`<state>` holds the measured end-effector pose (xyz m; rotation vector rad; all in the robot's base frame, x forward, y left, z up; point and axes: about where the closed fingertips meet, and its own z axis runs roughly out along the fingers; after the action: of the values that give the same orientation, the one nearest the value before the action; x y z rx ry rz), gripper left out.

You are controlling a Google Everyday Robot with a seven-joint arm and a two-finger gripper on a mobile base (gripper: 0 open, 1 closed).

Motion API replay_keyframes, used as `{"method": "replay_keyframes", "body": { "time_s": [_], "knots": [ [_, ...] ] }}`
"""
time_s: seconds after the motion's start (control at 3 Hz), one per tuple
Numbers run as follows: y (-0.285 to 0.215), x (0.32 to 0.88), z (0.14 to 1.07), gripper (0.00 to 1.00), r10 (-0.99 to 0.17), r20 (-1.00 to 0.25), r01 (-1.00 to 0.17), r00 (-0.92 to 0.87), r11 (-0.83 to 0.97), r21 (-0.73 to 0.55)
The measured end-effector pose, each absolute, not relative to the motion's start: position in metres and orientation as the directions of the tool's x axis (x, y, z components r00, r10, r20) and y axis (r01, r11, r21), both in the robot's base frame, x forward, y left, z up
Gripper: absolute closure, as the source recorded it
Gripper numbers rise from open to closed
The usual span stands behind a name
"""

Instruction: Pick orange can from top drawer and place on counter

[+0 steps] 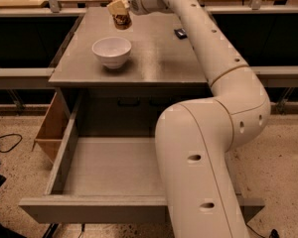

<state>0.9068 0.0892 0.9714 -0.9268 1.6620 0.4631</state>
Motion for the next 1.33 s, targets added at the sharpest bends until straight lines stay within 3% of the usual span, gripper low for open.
{"method": "replay_keyframes", "body": {
  "time_s": [1.0,1.33],
  "knots": [
    [0.075,0.954,0.908,1.0,-0.233,-0.965,-0.694,-0.123,0.715,-0.084],
    [0.075,0.954,0.908,0.82,-0.233,-0.965,-0.694,-0.123,0.715,-0.085]
  ]
}}
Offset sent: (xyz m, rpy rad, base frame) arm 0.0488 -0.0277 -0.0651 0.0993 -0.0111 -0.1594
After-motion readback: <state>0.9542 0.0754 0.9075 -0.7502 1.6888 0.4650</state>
